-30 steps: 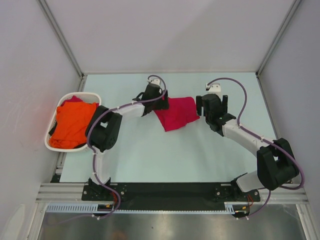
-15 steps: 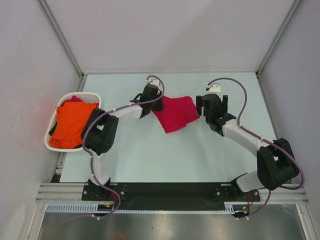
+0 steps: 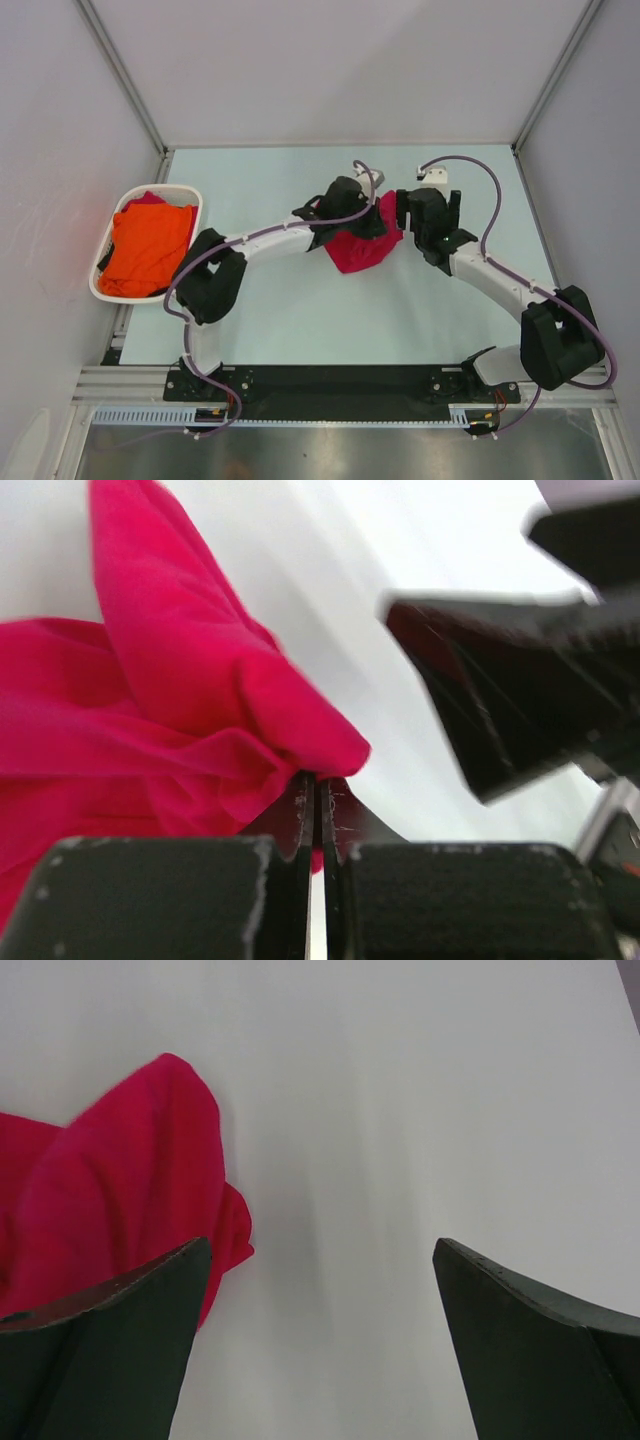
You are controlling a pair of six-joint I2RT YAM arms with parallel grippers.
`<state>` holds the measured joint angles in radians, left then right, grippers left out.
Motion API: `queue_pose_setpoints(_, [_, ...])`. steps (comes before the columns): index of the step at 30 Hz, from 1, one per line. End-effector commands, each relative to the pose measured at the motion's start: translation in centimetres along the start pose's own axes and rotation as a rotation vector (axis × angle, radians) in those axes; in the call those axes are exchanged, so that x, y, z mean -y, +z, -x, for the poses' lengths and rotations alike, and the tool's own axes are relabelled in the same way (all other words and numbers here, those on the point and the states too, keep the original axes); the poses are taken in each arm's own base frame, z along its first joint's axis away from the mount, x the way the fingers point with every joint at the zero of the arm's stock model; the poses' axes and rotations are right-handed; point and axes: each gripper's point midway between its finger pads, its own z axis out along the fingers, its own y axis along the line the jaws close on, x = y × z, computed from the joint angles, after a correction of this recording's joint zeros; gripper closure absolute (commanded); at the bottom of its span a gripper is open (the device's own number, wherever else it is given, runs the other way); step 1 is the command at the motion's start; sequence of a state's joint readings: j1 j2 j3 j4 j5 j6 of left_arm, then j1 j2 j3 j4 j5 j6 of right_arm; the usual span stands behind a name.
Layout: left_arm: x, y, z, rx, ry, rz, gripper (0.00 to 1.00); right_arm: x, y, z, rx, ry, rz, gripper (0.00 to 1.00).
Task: Fold and stack the t-shirts
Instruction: Flatten out the tshirt
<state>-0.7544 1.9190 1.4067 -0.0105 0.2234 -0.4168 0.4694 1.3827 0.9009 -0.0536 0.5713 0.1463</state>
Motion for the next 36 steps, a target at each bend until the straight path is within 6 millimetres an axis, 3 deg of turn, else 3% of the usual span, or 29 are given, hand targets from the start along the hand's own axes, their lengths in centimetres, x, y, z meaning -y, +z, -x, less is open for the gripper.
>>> queue_pose_setpoints(1, [3.6,1.0,-4.6,-0.147,0.009,-0.112,1.0,1.5,-0.9,1.4,0.038,0.041,-0.048,0.0])
queue_pose_setpoints(7, [4.2,0.3,-10.1,-0.299,0.0,-0.102,1.0,2.3,-0.9,1.6,0.043,0.075,-0.066,0.0])
queue_pose_setpoints(12, [3.8,-0.6,-12.5,-0.368,0.029,-0.103,0.99,2.0,-0.7,1.5,0.04,0.083,-0.056,0.0])
queue_pose_setpoints(14, [3.0,-0.9,-12.7,-0.36,0.041,-0.067,0.84,1.9,-0.7,1.5,0.041,0.084,-0.053,0.0])
queue_pose_setpoints(15, [3.1,-1.3,-11.9,-0.333,0.056,-0.061,0.57,1.9,-0.7,1.7,0.044,0.086,-0.05,0.0])
queue_pose_setpoints(16, [2.7,-1.6,-12.2,-0.329,0.058,-0.043,0.38,1.9,-0.7,1.6,0.043,0.085,-0.051,0.01])
queue_pose_setpoints(18, [2.1,-2.3,-10.7,-0.271,0.074,0.01,0.11,1.9,-0.8,1.5,0.042,0.082,-0.049,0.0])
queue_pose_setpoints(20, [1.3,-2.8,-10.3,-0.257,0.08,0.049,0.01,1.9,-0.8,1.5,0.043,0.082,-0.047,0.0])
queue_pose_setpoints(29, [-0.9,-6.0,-8.3,-0.201,0.067,0.114,0.0,1.4,-0.6,1.2,0.034,0.077,-0.021,0.0])
queue_pose_setpoints(33, [-4.1,-7.4,-8.5,-0.185,0.033,0.196,0.0,1.0,-0.4,1.0,0.026,0.075,-0.009,0.0])
queue_pose_setpoints(36, [-6.7,-7.3,-8.8,-0.187,-0.011,0.244,0.0,0.4,-0.2,0.5,0.01,0.079,0.018,0.0])
